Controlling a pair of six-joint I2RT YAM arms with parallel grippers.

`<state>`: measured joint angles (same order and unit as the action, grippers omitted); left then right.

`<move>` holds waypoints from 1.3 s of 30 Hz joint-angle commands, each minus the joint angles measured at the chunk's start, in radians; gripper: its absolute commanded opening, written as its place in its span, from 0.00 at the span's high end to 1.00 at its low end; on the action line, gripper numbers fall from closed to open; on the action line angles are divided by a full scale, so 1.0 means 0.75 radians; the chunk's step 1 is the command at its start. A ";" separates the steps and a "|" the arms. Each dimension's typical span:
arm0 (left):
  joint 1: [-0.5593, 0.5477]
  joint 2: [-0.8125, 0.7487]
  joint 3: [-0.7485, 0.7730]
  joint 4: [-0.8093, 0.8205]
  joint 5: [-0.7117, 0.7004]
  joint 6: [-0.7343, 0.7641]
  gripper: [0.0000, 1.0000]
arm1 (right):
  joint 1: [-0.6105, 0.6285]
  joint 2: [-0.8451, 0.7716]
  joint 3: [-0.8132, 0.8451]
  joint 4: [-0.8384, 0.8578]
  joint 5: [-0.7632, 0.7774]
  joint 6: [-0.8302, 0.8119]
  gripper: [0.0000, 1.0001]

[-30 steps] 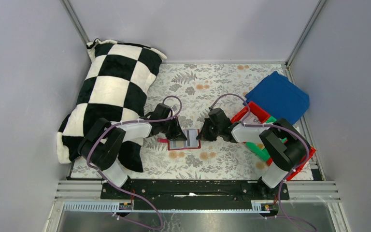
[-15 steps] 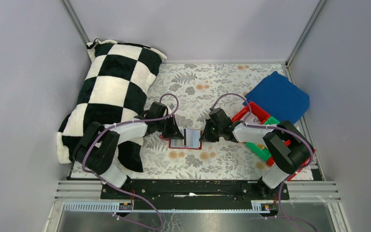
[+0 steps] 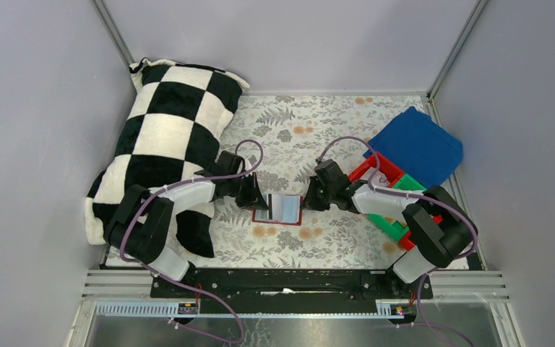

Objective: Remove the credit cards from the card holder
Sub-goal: Remove the credit card from the card holder.

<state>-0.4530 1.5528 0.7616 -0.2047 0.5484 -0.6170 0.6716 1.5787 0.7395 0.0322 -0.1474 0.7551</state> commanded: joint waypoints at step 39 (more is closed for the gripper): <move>0.141 0.042 0.085 -0.160 0.113 0.136 1.00 | 0.012 0.345 -0.039 0.857 -0.515 0.340 0.46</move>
<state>-0.3550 1.5776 0.8032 -0.3504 0.6254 -0.5133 0.6724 1.8183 0.7166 0.5934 -0.4984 0.9829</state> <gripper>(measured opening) 0.005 0.545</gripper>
